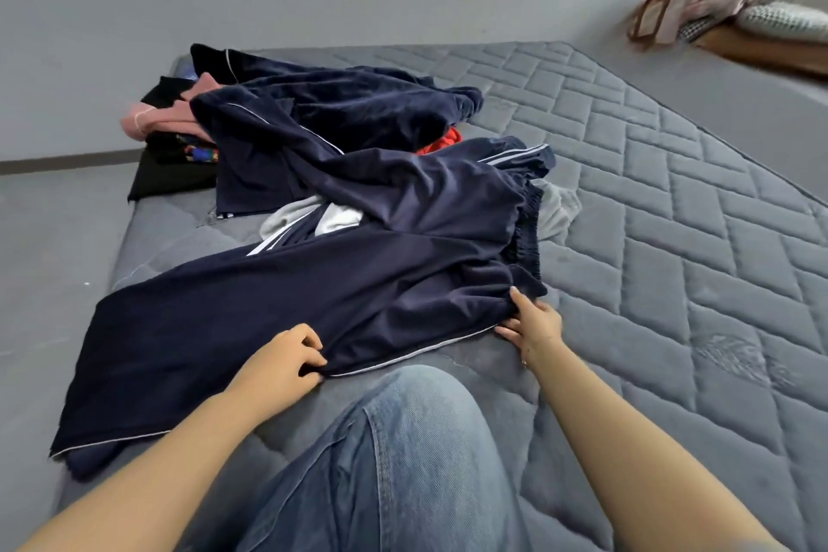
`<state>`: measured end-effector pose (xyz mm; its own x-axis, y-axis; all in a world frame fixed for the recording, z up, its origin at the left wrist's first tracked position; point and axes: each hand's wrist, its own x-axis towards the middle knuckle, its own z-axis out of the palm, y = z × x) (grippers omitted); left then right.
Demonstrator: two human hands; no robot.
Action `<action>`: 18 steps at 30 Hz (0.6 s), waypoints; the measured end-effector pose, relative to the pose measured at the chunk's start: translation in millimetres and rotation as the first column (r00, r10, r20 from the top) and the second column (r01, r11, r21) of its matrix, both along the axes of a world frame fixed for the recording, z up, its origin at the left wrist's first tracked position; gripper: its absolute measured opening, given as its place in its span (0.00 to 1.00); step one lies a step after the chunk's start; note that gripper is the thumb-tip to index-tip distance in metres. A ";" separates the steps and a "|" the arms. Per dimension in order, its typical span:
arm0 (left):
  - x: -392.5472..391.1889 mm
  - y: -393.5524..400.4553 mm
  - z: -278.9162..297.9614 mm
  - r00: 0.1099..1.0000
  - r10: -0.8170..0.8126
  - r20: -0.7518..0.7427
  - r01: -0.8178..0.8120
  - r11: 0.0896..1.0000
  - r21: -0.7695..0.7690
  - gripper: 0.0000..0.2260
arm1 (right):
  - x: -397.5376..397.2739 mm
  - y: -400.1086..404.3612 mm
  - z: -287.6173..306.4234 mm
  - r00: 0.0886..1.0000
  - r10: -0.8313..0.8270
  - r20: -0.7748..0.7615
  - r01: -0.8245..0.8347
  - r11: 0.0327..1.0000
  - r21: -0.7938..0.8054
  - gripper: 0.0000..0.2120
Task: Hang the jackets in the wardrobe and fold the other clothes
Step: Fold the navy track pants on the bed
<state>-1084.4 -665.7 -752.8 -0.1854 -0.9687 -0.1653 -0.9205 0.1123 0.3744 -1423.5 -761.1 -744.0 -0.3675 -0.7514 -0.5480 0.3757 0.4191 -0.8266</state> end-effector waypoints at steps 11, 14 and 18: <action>-26.0 -15.7 21.2 0.930 0.128 -0.343 -0.004 0.941 0.339 0.04 | -59.3 41.1 -14.2 0.938 -0.045 -0.344 0.061 0.997 0.036 0.18; -19.2 -30.1 24.0 0.910 0.200 -0.364 -0.135 0.971 0.196 0.08 | -51.2 30.4 5.5 0.735 -0.011 -0.678 0.018 1.000 0.004 0.23; -16.3 -61.3 16.1 0.944 0.199 -0.264 -0.182 0.979 0.088 0.17 | -20.5 4.9 26.3 0.533 0.086 -0.842 -0.313 0.944 -0.102 0.16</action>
